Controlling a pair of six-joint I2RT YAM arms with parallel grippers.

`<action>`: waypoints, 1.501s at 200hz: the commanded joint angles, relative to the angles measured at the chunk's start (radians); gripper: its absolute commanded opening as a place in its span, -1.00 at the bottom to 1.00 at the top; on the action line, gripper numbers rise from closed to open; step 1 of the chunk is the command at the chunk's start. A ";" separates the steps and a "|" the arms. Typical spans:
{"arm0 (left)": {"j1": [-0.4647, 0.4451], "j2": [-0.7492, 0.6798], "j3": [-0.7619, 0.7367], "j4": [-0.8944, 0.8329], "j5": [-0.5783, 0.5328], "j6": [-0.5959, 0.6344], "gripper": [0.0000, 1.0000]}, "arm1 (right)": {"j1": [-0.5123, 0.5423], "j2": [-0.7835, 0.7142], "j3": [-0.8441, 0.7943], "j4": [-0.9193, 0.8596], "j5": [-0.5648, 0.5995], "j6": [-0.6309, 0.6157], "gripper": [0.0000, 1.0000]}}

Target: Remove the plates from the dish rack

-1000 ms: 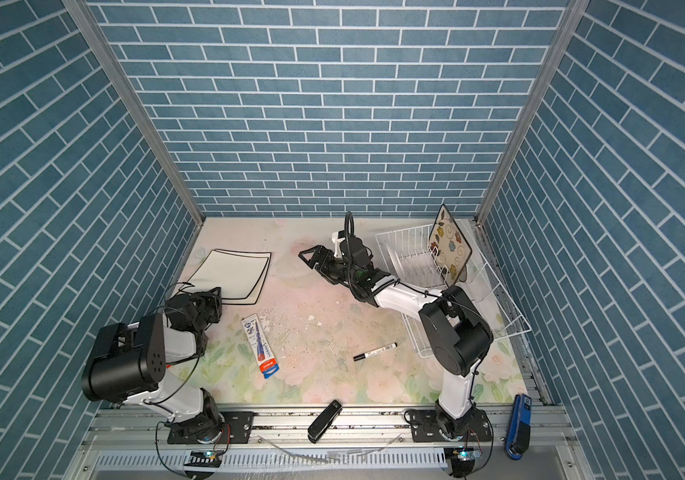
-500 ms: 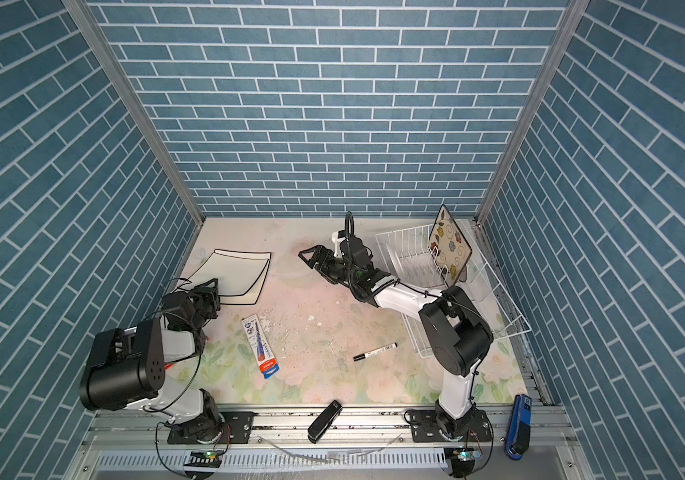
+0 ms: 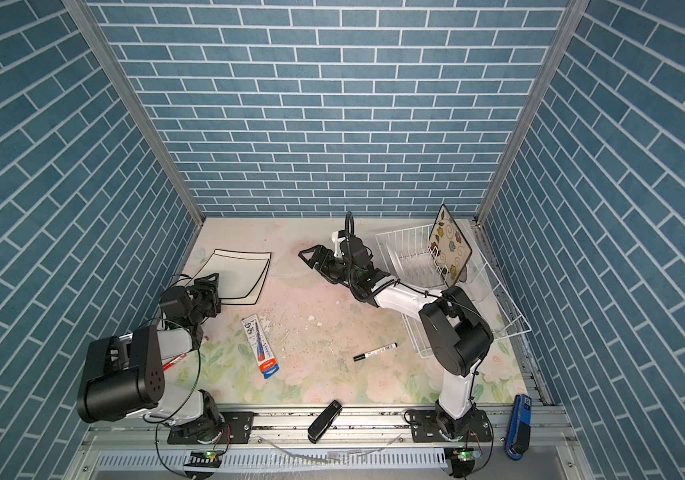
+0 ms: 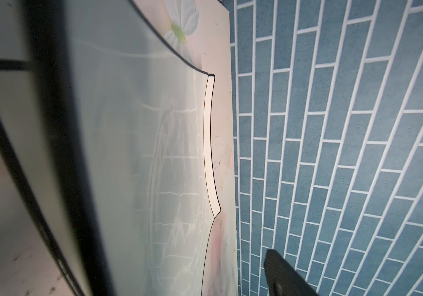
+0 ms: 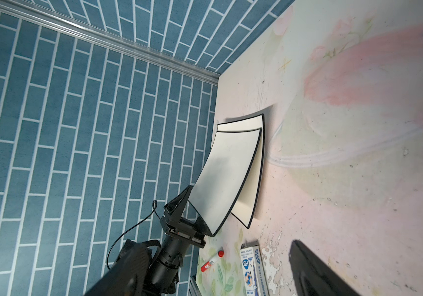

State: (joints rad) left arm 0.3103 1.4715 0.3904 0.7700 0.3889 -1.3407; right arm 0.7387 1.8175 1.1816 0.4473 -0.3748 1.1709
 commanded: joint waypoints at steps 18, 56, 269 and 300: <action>0.004 -0.029 0.045 -0.033 0.034 0.059 0.55 | 0.001 -0.045 -0.006 0.032 -0.001 0.006 0.75; 0.003 -0.059 0.065 -0.132 0.028 0.111 0.65 | 0.005 -0.043 -0.003 0.034 -0.001 0.004 0.75; -0.025 -0.096 0.159 -0.457 -0.032 0.214 0.99 | 0.002 -0.057 -0.031 0.057 0.002 0.006 0.75; -0.025 -0.085 0.159 -0.461 -0.034 0.216 0.99 | 0.004 -0.064 -0.043 0.065 0.003 0.007 0.75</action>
State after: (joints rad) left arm 0.2901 1.3960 0.5179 0.3023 0.3714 -1.1522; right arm 0.7387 1.8004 1.1790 0.4759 -0.3740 1.1709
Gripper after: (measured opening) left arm 0.995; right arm 0.878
